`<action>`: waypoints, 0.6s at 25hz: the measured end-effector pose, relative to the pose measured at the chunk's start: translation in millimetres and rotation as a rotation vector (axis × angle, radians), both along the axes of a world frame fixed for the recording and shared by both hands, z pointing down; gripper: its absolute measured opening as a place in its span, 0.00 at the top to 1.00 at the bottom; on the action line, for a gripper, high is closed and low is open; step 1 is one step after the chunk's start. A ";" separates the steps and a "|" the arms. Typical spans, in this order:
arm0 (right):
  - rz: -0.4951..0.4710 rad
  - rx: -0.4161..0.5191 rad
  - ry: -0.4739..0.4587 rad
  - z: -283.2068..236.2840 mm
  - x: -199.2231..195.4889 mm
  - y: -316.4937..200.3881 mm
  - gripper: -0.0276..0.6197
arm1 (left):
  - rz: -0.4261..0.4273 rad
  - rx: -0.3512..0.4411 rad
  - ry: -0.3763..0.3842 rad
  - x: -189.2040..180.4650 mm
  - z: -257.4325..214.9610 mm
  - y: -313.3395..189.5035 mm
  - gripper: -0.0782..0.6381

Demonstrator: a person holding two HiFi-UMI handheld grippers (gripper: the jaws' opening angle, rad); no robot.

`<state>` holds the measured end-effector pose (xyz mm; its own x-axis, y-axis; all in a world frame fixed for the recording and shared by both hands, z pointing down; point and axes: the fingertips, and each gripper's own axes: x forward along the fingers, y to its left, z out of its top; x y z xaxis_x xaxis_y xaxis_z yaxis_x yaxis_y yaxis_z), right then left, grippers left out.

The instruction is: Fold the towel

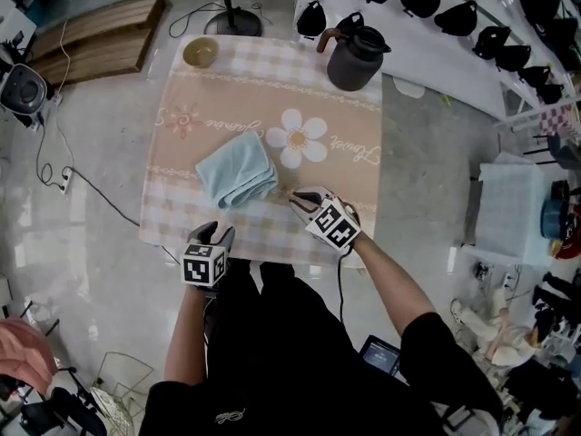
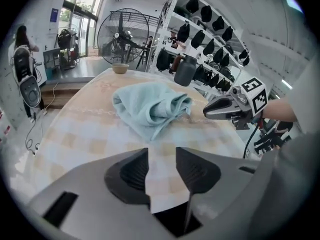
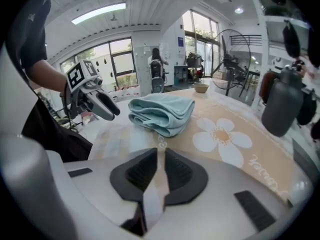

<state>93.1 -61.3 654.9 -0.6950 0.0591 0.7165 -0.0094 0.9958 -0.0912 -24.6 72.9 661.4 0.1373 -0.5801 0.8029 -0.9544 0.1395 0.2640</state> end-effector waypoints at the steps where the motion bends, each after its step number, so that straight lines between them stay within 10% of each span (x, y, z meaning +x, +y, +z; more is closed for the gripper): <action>1: 0.039 0.006 0.005 -1.2 5.9 2.2 0.94 | 0.004 -0.012 0.001 2.0 -1.0 2.4 0.71; 2: 0.079 0.003 0.008 -3.1 10.4 4.6 0.95 | 0.009 -0.021 -0.001 3.1 -2.6 2.9 0.88; 15: 0.446 0.019 -0.103 -72.6 -24.6 28.5 0.95 | 0.153 0.120 -0.011 23.0 -60.3 -48.9 0.88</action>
<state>68.6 -32.7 582.3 -0.7170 -0.2746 0.6407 -0.4295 0.8980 -0.0957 -1.7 24.1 601.1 0.2227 -0.6446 0.7313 -0.9649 -0.0388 0.2596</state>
